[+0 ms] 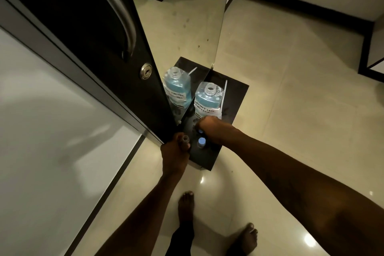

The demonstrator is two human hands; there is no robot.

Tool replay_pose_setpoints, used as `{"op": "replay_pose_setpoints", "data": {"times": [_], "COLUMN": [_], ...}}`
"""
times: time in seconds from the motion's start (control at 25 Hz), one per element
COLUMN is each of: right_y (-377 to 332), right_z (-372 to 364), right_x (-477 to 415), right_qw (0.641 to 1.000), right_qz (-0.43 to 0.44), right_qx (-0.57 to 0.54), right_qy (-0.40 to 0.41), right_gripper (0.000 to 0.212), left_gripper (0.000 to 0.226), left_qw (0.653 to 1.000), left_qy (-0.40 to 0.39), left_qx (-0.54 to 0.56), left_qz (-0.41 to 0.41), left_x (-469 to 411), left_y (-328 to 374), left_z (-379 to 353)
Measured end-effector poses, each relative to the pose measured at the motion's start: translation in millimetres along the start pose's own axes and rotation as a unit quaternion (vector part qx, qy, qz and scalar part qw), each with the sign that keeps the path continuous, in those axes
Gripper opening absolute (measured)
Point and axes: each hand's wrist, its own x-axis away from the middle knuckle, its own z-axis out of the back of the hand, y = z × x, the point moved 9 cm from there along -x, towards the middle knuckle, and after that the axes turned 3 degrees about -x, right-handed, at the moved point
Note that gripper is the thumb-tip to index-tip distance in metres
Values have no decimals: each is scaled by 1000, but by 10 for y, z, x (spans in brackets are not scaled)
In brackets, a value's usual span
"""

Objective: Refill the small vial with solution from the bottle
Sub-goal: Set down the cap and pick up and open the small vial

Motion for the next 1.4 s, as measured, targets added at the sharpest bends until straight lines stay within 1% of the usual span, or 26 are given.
{"op": "replay_pose_setpoints", "data": {"times": [0.08,0.2,0.32,0.4,0.48,0.52,0.6,0.64,0.72,0.76,0.84,0.92,1.0,1.08,1.12,1.2,1.28,1.4], "right_y": [-18,-23,-27,-23,-14,-20,-111,-177,-308,-331,-331,-324,-344,-375,-399,-444,-502,-568], "right_z": [-36,-59,-35,9,96,172,310,322,248,181,72,124,364,766,1001,1479,1937,2444], "right_x": [-22,-42,-3,69,179,262,442,511,605,600,558,583,757,1051,1233,1592,1946,2409], "right_qw": [1000,1000,1000,999,997,994,987,985,990,992,996,994,988,980,974,962,956,954], "right_qz": [1,-7,-11,-19,-36,-44,-43,-33,-25,-30,-45,-53,-55,-57,-60,-54,-44,-41], "right_qx": [-1,-6,-12,-29,-64,-84,-120,-128,-115,-101,-71,-93,-137,-166,-179,-196,-186,-162], "right_qy": [-4,-6,3,12,34,56,102,107,80,66,34,28,48,97,123,179,224,250], "right_gripper": [24,24,24,21,18,17,16,20,32,33,28,21,11,8,9,14,16,19], "left_gripper": [23,23,26,28,22,20,24,26,28,28,29,27,30,35,39,43,44,42], "left_qw": [1000,999,999,999,997,996,995,995,996,996,995,992,988,983,982,985,982,969], "left_qy": [1,10,-6,0,19,31,36,33,34,34,26,8,-22,-64,-70,-51,-39,-68], "left_qx": [20,30,25,40,62,73,95,98,88,83,93,116,137,143,136,114,113,144], "left_qz": [-4,-35,-29,-37,-39,-34,-4,9,11,1,-24,-47,-73,-96,-106,-123,-148,-188], "left_x": [-25,-59,-84,-43,68,160,351,428,522,539,557,581,588,559,547,526,545,619], "left_y": [-6,29,-2,19,51,65,36,-2,-29,-8,120,309,501,786,946,1309,1737,2252], "left_z": [-36,-61,-117,-44,127,236,377,388,393,392,390,431,501,616,710,986,1276,1519]}}
